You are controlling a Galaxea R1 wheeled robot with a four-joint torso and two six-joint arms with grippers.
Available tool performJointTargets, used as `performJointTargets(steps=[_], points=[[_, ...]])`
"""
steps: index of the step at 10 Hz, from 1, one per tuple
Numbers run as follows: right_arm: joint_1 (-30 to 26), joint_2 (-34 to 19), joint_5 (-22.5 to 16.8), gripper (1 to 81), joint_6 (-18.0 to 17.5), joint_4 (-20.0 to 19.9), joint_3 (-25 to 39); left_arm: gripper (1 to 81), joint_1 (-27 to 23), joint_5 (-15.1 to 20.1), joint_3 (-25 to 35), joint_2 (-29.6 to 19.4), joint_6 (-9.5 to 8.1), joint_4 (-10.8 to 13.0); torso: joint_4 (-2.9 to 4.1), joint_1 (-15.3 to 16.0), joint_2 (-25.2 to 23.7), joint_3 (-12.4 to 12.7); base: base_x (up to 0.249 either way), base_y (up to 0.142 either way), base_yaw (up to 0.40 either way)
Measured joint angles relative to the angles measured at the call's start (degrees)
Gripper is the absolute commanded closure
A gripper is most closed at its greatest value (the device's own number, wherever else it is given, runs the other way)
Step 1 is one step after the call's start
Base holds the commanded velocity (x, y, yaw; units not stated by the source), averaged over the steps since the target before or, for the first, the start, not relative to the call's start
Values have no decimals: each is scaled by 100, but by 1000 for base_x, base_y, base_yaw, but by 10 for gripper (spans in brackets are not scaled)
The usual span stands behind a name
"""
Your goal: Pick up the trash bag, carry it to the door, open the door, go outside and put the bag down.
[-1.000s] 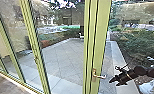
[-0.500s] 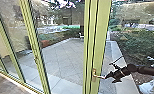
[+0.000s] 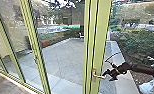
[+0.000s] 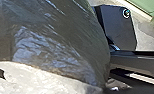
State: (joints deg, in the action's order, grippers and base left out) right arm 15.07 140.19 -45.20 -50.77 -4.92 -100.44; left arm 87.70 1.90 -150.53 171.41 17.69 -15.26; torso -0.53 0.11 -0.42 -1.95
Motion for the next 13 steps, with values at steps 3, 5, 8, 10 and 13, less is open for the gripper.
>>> performJointTargets(steps=[3,5,8,10,13], points=[[4,330,0,10,-234,-9,-557,811,0,0,-40,-2,0,-17,0,0,2,0,0,0,0],[4,536,0,10,-333,-67,-962,811,0,0,-52,-13,-2,-30,0,0,2,-2,0,0,0],[26,907,6,10,-377,-168,-1558,811,0,0,-52,-13,-2,-41,0,0,2,-2,0,0,0],[254,1170,2,10,-471,-240,-1816,811,0,2,-52,-16,-2,-55,0,0,2,-2,0,0,0],[502,1331,-50,10,-658,-251,-2242,811,1,2,-52,-16,-2,-61,0,0,2,-2,0,0,0]])
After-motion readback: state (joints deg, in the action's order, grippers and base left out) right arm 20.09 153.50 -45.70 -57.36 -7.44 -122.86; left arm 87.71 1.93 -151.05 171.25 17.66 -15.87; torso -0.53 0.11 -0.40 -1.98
